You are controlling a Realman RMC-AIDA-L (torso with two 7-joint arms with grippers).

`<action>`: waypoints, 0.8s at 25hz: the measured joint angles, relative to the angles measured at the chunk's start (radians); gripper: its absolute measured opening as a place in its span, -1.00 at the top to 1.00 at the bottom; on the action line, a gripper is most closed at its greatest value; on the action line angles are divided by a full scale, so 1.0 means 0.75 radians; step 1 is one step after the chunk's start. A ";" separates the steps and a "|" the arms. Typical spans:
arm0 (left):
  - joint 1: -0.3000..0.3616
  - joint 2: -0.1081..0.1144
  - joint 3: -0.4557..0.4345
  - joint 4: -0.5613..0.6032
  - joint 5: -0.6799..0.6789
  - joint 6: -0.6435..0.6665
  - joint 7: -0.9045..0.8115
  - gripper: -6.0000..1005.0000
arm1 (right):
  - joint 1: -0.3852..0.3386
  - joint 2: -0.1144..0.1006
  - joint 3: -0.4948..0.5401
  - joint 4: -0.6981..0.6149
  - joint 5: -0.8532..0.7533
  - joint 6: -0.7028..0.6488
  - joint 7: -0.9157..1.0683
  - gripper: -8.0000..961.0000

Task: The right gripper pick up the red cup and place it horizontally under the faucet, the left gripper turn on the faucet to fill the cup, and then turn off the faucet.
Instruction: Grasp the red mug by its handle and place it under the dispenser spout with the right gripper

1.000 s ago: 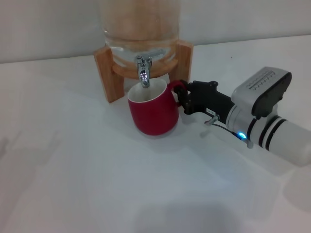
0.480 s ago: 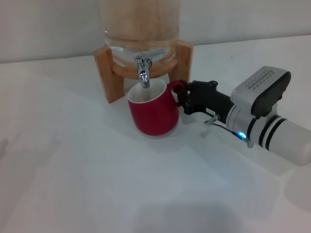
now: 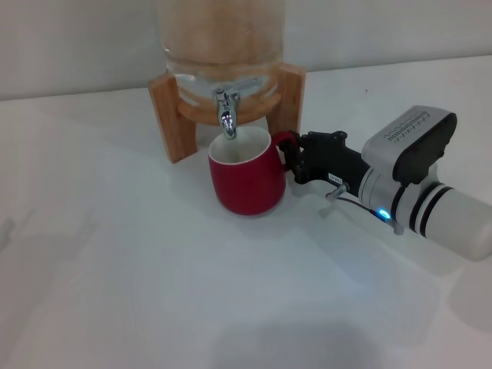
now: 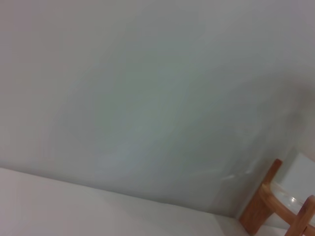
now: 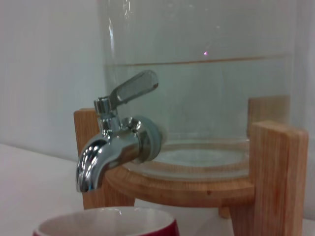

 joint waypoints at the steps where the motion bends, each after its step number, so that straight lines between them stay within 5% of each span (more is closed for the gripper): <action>1: 0.000 0.000 0.000 0.000 0.000 0.000 0.000 -0.64 | 0.001 0.000 0.000 0.000 0.000 -0.003 0.000 0.73; 20: -0.005 0.000 0.000 0.000 0.000 0.012 -0.007 -0.64 | 0.007 0.000 0.000 -0.007 0.000 -0.006 0.010 0.68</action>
